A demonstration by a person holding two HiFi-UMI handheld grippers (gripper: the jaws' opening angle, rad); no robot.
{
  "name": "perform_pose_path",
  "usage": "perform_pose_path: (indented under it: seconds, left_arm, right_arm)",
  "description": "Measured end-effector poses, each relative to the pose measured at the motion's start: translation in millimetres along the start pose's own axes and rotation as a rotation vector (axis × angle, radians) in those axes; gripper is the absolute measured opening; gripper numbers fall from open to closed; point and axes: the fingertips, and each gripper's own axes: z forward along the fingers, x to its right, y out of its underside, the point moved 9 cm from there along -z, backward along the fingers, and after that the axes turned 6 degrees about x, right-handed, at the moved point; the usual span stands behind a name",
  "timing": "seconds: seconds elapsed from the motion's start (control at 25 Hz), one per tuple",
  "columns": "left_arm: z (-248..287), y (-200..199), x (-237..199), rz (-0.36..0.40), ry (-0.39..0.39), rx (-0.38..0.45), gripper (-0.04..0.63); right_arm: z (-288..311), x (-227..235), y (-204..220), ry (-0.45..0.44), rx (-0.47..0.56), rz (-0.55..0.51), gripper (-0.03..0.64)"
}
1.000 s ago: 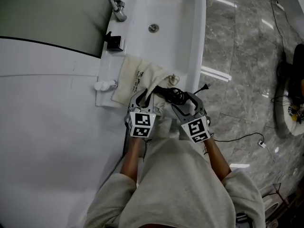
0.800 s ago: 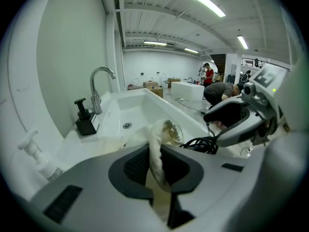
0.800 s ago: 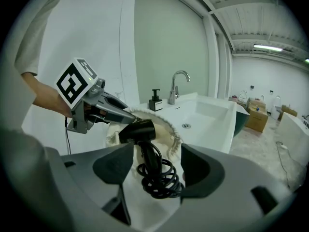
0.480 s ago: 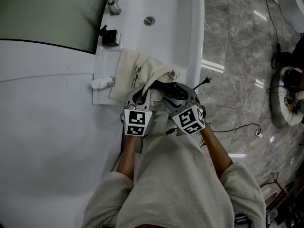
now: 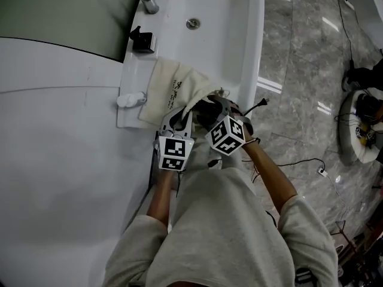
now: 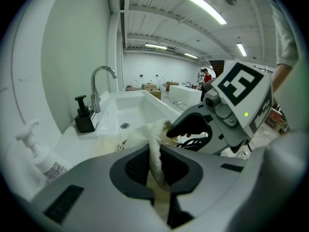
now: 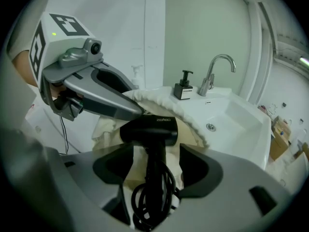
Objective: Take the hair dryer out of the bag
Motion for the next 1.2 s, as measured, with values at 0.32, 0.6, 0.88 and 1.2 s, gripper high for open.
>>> perform_pose_path:
  seconds: [0.32,0.6,0.88,1.2]
  left_arm:
    - [-0.7,2.8,0.6,-0.006,-0.007,0.008,0.035]
    - [-2.2,2.0,0.9,-0.013,-0.008,0.019,0.035]
    - [-3.1,2.3,0.7,-0.017,-0.008,0.027,0.035]
    - [-2.6,2.0,0.8,-0.024,0.0,0.023,0.035]
  right_arm:
    - [35.3,2.9,3.9,-0.083,-0.131,-0.01,0.283]
    - [50.3,8.8,6.4,-0.096,-0.18,0.022,0.259]
    - [62.2,5.9,11.8,-0.095,-0.237,0.014,0.245]
    - [64.7,7.6,10.0,-0.127,-0.229,0.015,0.234]
